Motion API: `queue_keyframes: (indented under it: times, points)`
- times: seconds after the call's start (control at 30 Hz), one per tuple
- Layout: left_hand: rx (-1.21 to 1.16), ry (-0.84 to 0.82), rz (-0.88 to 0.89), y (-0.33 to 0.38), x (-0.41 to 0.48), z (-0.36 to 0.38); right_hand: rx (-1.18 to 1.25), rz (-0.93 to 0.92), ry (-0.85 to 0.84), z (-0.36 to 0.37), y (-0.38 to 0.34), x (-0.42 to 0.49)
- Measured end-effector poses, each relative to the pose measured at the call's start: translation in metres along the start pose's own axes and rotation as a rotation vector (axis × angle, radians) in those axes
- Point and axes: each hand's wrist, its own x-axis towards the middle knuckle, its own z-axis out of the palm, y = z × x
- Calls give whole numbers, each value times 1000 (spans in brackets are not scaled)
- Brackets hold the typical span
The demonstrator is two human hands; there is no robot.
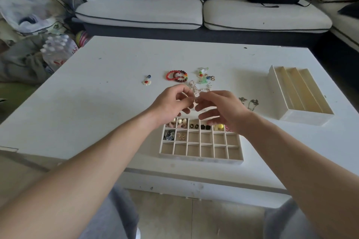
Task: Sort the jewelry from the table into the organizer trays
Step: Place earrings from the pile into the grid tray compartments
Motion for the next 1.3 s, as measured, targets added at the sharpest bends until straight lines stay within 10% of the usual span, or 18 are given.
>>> queue_keyframes:
  times: [0.7, 1.3]
  points:
    - [-70, -84, 18, -4, 6, -7, 103, -24, -173, -16, 9, 10]
    - [725, -327, -134, -36, 4, -12, -939, -75, -83, 11, 48, 20]
